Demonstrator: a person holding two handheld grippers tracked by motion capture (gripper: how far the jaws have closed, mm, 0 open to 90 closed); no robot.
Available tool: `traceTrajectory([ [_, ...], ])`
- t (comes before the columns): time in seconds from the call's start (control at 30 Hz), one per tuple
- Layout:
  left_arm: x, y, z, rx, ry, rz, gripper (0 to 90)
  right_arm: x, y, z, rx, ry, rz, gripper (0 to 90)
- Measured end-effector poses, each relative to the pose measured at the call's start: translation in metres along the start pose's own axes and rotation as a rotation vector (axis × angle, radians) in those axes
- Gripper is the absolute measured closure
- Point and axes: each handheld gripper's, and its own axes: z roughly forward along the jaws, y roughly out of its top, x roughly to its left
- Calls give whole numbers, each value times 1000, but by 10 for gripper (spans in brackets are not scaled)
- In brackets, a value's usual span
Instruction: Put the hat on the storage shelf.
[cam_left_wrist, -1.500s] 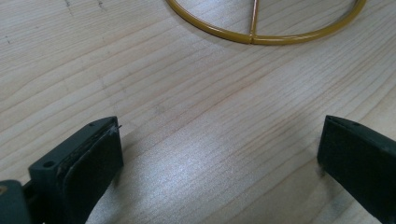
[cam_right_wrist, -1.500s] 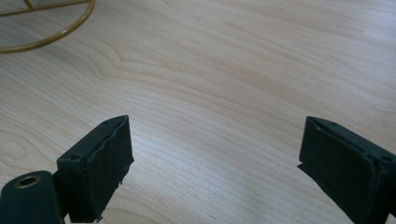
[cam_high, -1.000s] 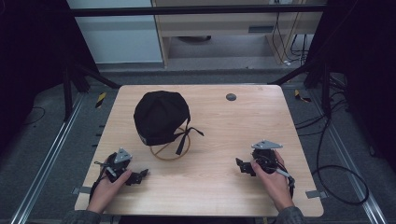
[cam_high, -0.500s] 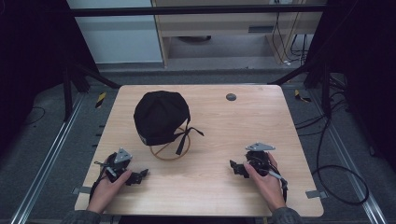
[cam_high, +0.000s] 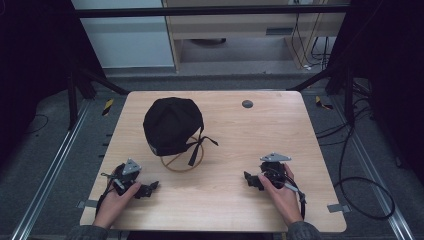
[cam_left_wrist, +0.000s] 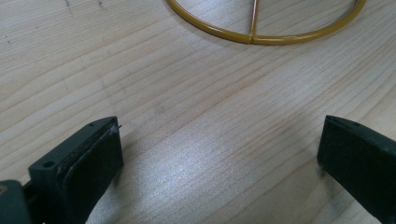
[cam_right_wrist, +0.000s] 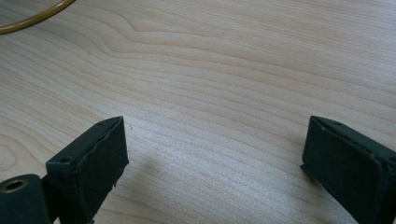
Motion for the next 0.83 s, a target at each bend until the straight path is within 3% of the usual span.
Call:
traceTrajectory([
  [0.5,0,0,0,-1,0,0,0,3,-1,2,-4,-26,-33,64],
  [0.6,0,0,0,3,0,3,0,8,-1,4,21,-57,-97,52],
  [0.83,0,0,0,2,0,3,0,8,-1,4,29,-55,-79,38],
])
